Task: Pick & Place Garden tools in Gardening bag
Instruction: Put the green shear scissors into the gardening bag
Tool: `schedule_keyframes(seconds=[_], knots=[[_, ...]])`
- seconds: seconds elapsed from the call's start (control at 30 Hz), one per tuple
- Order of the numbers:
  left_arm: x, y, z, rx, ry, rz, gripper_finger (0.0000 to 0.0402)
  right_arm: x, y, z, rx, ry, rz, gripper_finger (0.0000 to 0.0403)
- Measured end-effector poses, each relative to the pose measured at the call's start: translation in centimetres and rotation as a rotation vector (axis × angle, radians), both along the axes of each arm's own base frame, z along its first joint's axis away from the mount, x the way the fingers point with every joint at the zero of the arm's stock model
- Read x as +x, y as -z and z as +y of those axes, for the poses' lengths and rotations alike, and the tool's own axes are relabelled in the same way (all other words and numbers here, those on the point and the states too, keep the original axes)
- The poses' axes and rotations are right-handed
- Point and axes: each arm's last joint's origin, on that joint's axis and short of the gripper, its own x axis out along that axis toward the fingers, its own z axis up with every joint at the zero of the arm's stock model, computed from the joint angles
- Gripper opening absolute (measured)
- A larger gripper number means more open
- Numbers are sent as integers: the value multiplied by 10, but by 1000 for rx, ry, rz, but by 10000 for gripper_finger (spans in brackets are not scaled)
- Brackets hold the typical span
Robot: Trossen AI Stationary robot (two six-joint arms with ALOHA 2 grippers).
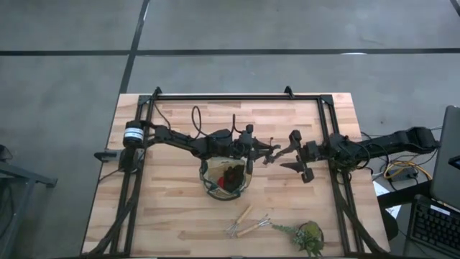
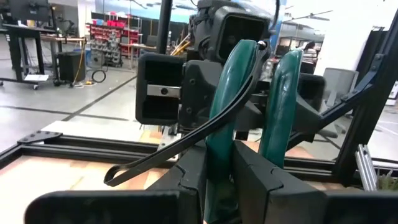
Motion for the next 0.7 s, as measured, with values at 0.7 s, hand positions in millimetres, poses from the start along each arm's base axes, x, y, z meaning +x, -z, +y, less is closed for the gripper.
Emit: schedule_keyframes(seconds=[0.7], knots=[[0, 3, -5, 0, 40, 23, 60, 41, -9, 12, -45, -54, 56, 93]])
